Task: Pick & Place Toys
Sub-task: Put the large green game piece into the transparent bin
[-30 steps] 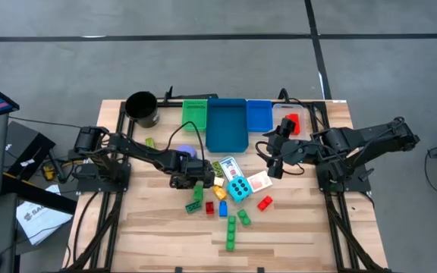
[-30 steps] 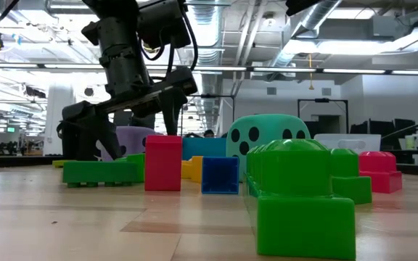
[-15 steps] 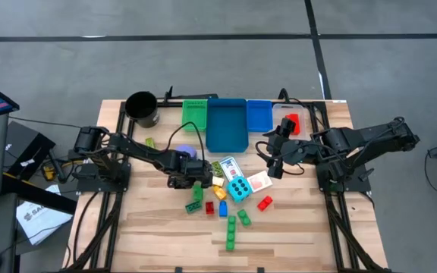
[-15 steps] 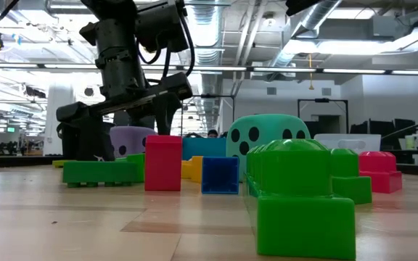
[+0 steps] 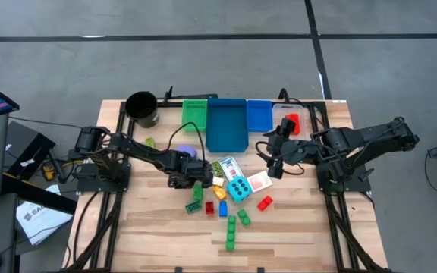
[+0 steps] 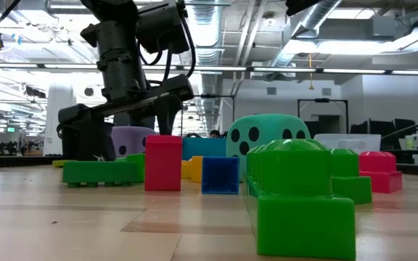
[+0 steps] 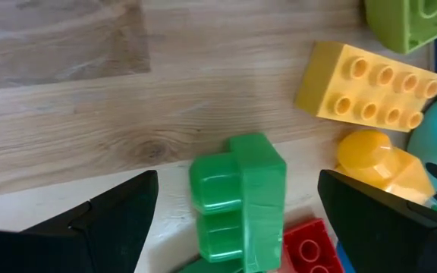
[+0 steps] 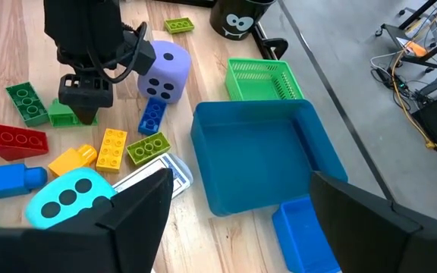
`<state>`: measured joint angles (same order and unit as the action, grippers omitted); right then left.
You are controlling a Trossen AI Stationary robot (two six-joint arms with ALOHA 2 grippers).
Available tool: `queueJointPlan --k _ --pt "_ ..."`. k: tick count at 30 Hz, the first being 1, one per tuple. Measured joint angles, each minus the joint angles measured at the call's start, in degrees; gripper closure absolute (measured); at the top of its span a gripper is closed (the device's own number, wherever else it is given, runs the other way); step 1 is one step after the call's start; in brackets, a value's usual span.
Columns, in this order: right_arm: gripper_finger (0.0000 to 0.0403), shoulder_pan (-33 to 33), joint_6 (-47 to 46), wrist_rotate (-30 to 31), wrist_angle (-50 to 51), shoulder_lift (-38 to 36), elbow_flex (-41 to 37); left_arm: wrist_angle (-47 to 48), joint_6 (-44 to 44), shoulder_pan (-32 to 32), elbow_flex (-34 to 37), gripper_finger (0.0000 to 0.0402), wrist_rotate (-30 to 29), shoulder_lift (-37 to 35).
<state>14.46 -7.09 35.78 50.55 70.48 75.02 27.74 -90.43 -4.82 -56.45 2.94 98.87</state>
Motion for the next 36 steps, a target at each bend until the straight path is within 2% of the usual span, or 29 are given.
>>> queueJointPlan --k 16,26,36 --pt "0.0097 0.02 0.00 0.00 0.01 0.00 0.00 -0.38 0.10 0.00 0.00 0.0049 -0.44 0.00" --pt "0.0097 0.01 0.01 -0.01 0.01 0.00 0.00 -0.34 0.13 0.00 0.00 0.0106 -0.42 0.02" --pt "0.0097 0.01 0.00 -0.01 0.01 0.00 0.00 -0.31 0.15 0.02 0.00 0.0144 0.03 0.02"
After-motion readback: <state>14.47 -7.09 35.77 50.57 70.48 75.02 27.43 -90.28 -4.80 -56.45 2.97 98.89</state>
